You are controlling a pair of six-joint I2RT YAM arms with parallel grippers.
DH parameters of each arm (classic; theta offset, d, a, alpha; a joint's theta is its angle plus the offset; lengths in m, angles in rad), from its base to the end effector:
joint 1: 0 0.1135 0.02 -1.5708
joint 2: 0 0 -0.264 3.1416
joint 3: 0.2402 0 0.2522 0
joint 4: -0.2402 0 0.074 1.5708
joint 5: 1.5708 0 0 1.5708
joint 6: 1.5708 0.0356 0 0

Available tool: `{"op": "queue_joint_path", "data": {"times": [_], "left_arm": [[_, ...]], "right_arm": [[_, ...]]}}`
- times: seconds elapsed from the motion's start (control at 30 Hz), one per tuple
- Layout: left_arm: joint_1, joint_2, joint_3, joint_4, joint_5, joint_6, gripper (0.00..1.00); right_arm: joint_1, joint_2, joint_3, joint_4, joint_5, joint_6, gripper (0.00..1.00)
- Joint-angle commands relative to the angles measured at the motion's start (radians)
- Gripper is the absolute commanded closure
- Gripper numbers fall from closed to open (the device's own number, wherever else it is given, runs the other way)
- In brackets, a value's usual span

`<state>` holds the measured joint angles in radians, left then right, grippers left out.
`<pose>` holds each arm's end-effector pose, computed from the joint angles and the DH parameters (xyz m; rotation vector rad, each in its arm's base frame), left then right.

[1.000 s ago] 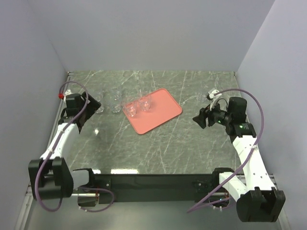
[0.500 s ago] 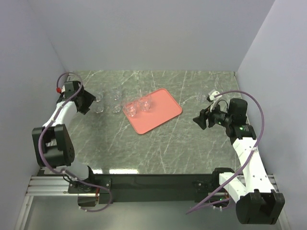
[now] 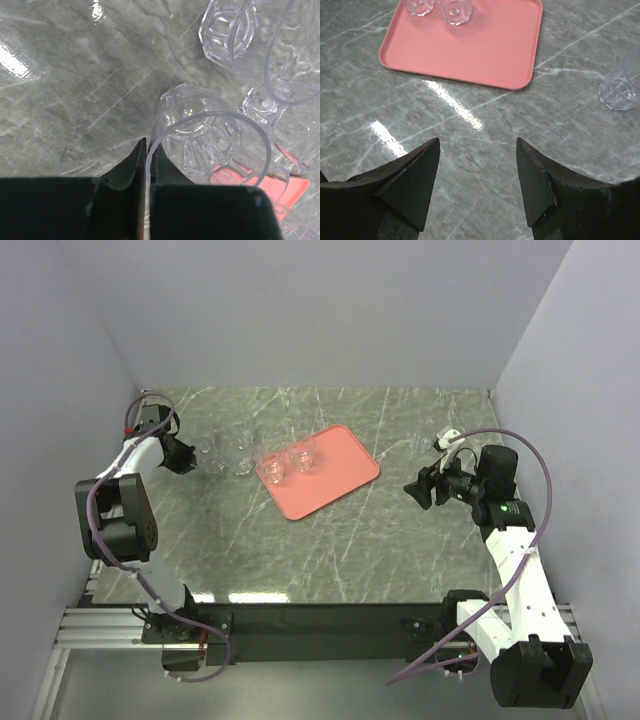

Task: Place the glasses into the tray

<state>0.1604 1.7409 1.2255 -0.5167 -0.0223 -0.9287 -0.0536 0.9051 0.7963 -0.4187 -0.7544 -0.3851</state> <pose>0.3588 0.0589 0.2111 -1.3659 2.2398 -0.2443 0.1944 0.0140 0.3039 -0.7523 1.8321 0.5052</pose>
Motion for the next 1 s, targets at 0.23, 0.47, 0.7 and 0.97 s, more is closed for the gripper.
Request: {"op": "queue_joint_path", "data": {"times": [0.23,0.47,0.7,0.97], "left_arm": [[0.004,-0.165,-0.055,0.017,-0.076,0.092,1.00],[0.004,-0.392,-0.225,0.095,-0.009,0.200,1.00],[0.004,-0.632,-0.429,0.230,0.279,0.294,1.00],[-0.019,-0.771,-0.501,0.287,0.508,0.340,0.99]], "right_arm": [[-0.012,-0.025,-0.005,0.032,-0.025,-0.011,0.31],[-0.017,-0.026,-0.003,0.028,-0.026,-0.014,0.31],[-0.025,-0.031,-0.005,0.031,-0.029,-0.012,0.31],[-0.026,-0.032,-0.006,0.029,-0.031,-0.015,0.31]]}}
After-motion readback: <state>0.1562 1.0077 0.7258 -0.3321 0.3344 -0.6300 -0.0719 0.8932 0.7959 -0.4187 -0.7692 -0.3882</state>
